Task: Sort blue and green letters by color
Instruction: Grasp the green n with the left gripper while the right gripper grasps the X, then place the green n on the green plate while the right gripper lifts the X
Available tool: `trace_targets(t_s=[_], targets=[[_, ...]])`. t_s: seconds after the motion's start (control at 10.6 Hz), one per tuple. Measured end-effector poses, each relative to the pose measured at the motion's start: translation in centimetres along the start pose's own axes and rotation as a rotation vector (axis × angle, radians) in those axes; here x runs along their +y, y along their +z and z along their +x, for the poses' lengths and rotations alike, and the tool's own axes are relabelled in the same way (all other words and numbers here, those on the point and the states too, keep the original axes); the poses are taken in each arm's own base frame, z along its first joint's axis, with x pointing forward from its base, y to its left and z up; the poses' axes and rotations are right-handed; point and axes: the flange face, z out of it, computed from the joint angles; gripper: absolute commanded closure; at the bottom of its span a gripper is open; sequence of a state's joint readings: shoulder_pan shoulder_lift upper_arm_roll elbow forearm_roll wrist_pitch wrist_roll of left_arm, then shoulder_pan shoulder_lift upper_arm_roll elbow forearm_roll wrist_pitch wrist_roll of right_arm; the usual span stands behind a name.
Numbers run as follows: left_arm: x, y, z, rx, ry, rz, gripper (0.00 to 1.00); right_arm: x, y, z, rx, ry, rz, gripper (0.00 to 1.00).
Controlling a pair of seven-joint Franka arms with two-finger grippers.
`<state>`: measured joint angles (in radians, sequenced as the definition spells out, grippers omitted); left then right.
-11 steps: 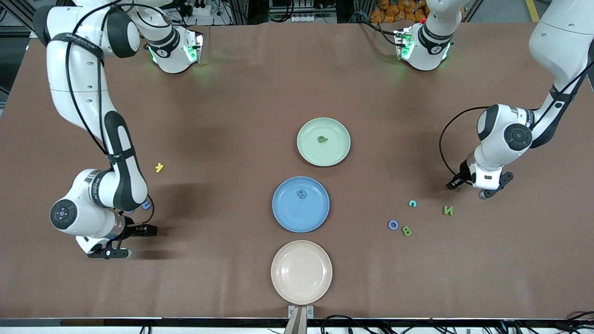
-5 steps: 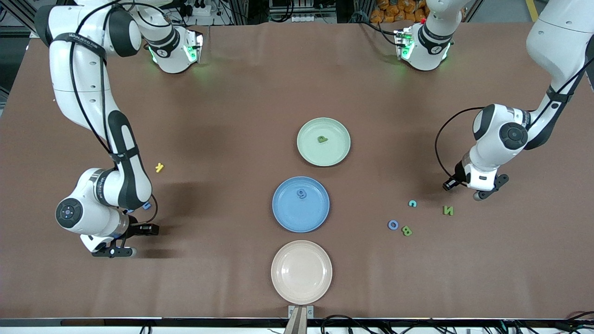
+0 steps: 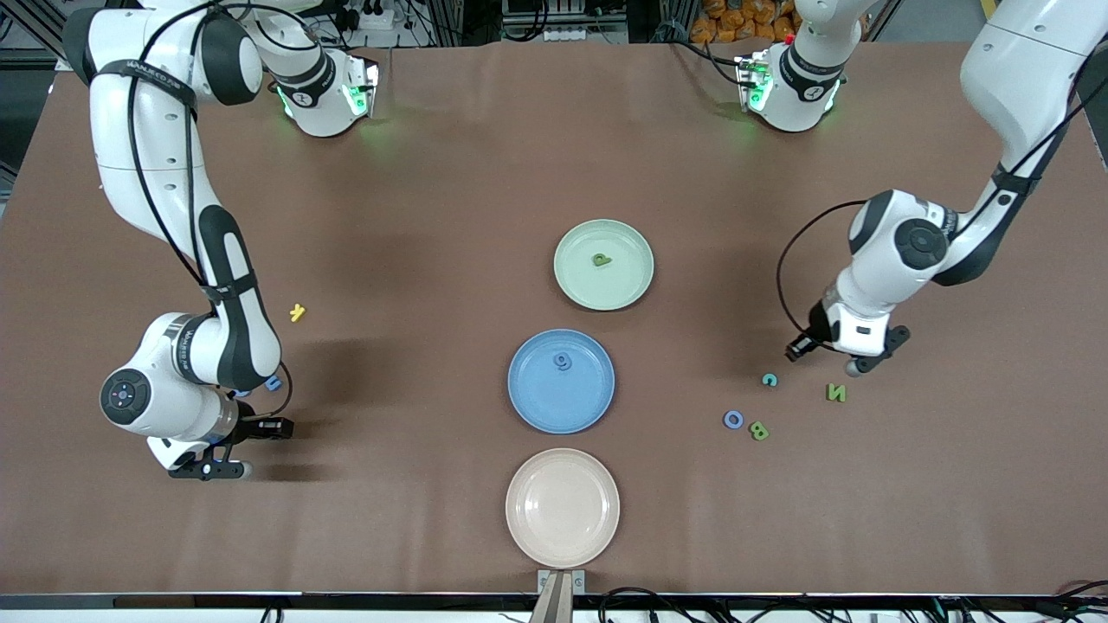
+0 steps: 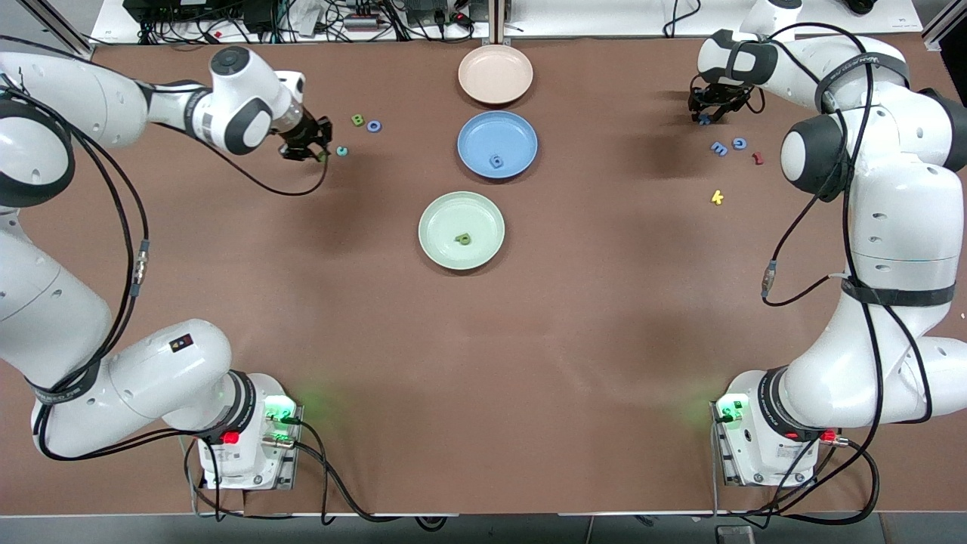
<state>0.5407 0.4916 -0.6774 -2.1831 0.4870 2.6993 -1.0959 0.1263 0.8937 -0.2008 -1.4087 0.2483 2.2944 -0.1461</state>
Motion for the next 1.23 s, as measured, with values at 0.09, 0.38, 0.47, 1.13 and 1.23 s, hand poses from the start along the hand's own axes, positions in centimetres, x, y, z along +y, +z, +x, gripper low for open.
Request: trace_targets(t_s=[0.09, 0.38, 0.47, 1.13, 1.23], targets=[[1.7, -0.5, -1.4, -0.008, -0.009, -0.020, 1.00, 0.1, -0.1, 0.0, 0.001, 0.002, 0.000, 0.66], [5.7, -1.8, -5.5, -0.038, -0.006, -0.055, 1.00, 0.2, -0.4, 0.0, 0.000, 0.005, 0.002, 0.74], [6.9, -2.2, -7.1, -0.056, 0.003, -0.046, 1.00, 0.2, -0.5, 0.0, 0.000, 0.007, 0.004, 0.77], [15.3, -5.1, -25.7, -0.167, 0.043, 0.013, 1.00, 0.0, -0.8, 0.0, -0.008, 0.010, 0.006, 0.78], [15.9, -5.0, -28.6, -0.177, 0.059, 0.020, 0.68, -0.4, -1.2, 0.2, -0.017, 0.025, 0.010, 0.78]])
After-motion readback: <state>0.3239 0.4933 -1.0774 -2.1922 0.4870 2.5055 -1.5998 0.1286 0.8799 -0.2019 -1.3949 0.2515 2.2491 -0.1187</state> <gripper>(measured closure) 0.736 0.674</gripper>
